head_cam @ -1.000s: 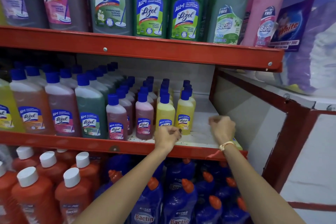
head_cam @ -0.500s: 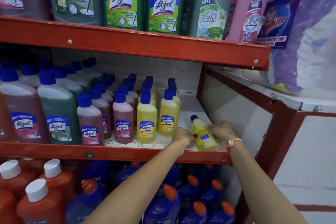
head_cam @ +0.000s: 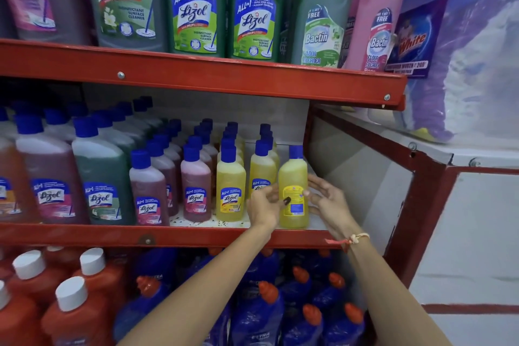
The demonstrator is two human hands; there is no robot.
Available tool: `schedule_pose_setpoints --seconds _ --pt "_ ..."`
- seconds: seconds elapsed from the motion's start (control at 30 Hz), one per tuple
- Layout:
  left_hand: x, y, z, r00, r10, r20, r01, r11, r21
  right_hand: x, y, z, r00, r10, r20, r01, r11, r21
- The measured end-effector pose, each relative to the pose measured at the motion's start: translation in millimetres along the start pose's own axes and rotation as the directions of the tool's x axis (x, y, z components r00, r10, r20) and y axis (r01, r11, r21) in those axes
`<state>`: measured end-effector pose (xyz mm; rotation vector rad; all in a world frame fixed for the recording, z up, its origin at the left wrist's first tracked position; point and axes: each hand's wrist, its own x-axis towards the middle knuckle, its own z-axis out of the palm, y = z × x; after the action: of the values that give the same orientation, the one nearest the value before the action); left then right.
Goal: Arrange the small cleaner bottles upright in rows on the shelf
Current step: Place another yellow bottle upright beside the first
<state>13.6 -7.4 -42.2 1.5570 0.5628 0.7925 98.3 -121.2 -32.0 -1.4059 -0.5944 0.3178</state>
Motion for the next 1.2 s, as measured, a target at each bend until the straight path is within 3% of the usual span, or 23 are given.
schedule_pose_setpoints --seconds 0.27,0.47,0.7,0.87,1.0,1.2 --pt "-14 -5 -35 0.974 0.189 -0.128 -0.158 0.964 0.216 -9 9 40 0.995 -0.083 0.062 0.082 0.997 0.006" --pt "-19 -1 -42 0.969 0.221 -0.106 -0.190 0.951 0.244 -14 18 44 0.992 -0.116 0.051 0.120 0.989 -0.089" --pt "-22 -1 -56 0.993 0.101 -0.062 -0.094 0.990 0.106 -20 14 63 0.990 -0.135 0.050 0.143 0.882 -0.449" --pt "-25 2 -61 0.998 0.056 0.005 -0.057 0.996 0.067 -18 17 65 0.990 -0.141 -0.014 0.121 0.895 -0.430" --pt "-26 2 -58 0.996 0.036 -0.076 -0.022 0.984 0.177 -9 16 60 0.997 -0.058 0.056 0.074 0.935 -0.348" --pt "-29 9 -57 0.999 0.003 -0.052 0.006 0.985 0.175 7 15 55 0.991 -0.051 0.121 0.089 0.938 -0.335"
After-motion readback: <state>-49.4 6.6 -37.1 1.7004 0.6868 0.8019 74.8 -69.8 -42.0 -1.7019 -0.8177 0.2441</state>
